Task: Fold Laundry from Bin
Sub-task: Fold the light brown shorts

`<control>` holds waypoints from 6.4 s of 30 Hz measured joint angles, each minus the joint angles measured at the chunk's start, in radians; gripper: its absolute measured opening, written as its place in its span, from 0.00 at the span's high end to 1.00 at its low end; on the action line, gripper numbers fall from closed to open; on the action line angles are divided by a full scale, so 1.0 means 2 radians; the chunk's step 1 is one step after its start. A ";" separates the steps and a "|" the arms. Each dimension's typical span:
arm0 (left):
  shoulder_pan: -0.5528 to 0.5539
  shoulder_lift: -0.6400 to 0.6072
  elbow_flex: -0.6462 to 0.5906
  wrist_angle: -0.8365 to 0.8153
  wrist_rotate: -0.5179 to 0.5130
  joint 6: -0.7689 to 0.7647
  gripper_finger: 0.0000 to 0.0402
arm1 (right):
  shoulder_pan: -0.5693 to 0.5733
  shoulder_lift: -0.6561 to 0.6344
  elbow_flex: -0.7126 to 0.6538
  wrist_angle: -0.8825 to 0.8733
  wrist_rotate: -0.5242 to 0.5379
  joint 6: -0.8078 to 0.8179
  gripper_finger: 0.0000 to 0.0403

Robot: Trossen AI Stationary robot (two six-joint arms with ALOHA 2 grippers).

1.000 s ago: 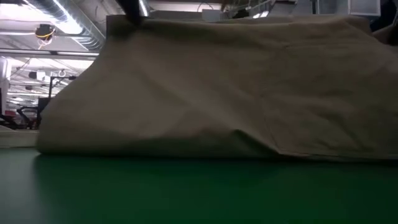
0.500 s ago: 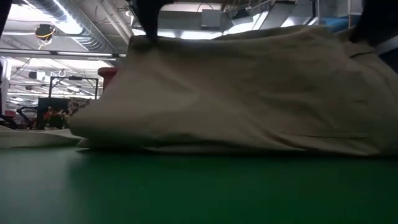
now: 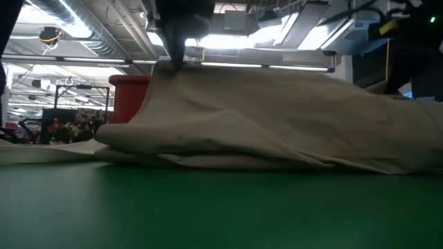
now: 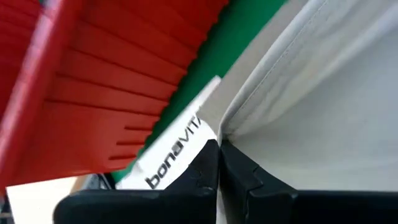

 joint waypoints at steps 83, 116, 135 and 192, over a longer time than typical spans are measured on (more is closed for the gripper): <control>-0.059 0.000 -0.130 0.220 0.230 -0.061 0.62 | -0.057 0.004 -0.069 0.175 -0.168 -0.127 0.48; -0.099 0.000 -0.309 0.271 0.244 -0.158 0.62 | -0.011 0.043 -0.193 0.266 -0.234 0.003 0.48; -0.109 -0.004 -0.230 0.194 0.242 -0.143 0.62 | -0.011 0.041 -0.049 0.144 -0.141 -0.039 0.48; 0.151 0.104 -0.164 0.235 0.091 0.052 0.83 | -0.283 0.221 -0.040 0.261 -0.065 -0.248 0.48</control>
